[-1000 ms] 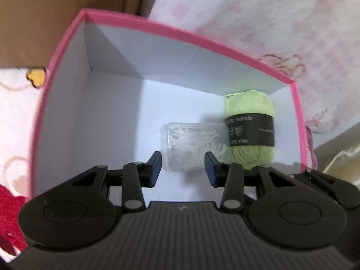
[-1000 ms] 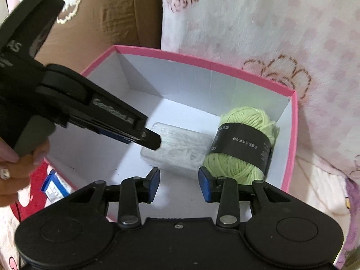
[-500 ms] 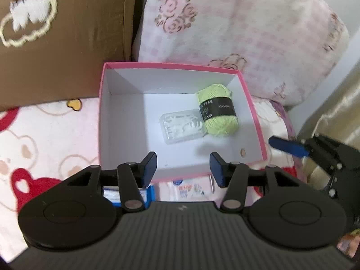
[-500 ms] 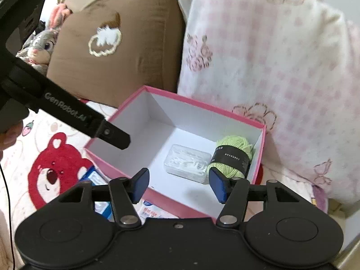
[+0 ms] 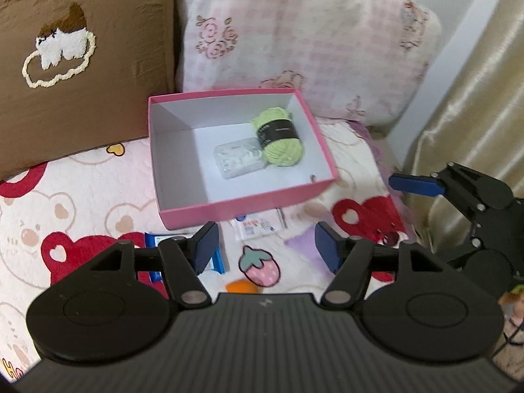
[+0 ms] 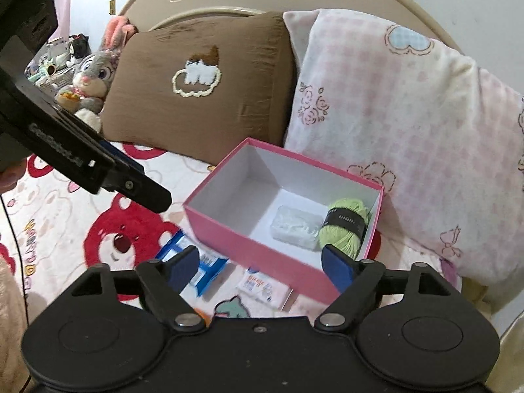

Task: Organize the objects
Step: 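Move the left tool back from the box toward the orange sponge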

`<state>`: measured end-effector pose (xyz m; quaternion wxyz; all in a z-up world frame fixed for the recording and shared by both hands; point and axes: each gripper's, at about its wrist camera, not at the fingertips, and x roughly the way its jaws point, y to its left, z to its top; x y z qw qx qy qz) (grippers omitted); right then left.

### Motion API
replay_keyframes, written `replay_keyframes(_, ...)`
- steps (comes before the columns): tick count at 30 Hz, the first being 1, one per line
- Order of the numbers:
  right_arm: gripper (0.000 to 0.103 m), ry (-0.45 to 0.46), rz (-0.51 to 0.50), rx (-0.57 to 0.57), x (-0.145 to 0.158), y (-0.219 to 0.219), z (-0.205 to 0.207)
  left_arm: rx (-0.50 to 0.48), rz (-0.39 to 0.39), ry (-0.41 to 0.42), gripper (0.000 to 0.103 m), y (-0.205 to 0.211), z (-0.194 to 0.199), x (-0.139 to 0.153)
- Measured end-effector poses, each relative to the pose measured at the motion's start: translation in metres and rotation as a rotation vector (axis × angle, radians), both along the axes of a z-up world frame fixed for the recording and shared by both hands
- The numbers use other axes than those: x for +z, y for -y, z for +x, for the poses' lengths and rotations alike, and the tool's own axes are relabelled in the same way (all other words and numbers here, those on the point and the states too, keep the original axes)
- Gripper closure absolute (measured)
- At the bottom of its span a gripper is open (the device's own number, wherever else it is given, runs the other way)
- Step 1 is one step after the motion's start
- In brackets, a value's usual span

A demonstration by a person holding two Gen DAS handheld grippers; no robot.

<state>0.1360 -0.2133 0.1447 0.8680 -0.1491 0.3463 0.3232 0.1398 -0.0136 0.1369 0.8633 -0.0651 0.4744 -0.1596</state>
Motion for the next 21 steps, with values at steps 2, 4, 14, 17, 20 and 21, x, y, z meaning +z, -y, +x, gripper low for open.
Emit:
replay_keyframes(2, 0.015, -0.019, 0.002, 0.0, 0.002, 0.002, -0.008, -0.011, 0.007, 0.01, 0.034, -0.002, -0.012, 0.004)
replay_keyframes(4, 0.012, -0.032, 0.001, 0.003, 0.003, 0.003, -0.017, -0.015, 0.022, 0.017, 0.032, -0.004, -0.022, 0.005)
replay_keyframes(14, 0.008, -0.067, -0.02, 0.034, -0.01, 0.0, -0.049, -0.03, 0.053, 0.008, 0.019, -0.019, -0.051, -0.016)
replay_keyframes(17, 0.008, -0.079, -0.011, 0.061, -0.015, -0.002, -0.055, -0.039, 0.047, -0.001, 0.018, -0.022, -0.056, -0.028)
replay_keyframes(20, 0.008, -0.089, -0.001, 0.084, -0.019, -0.005, -0.06, -0.04, 0.029, -0.012, 0.018, -0.023, -0.058, -0.041)
replay_keyframes(21, 0.008, -0.093, 0.003, 0.093, -0.021, -0.006, -0.061, -0.04, 0.019, -0.015, 0.018, -0.023, -0.059, -0.046)
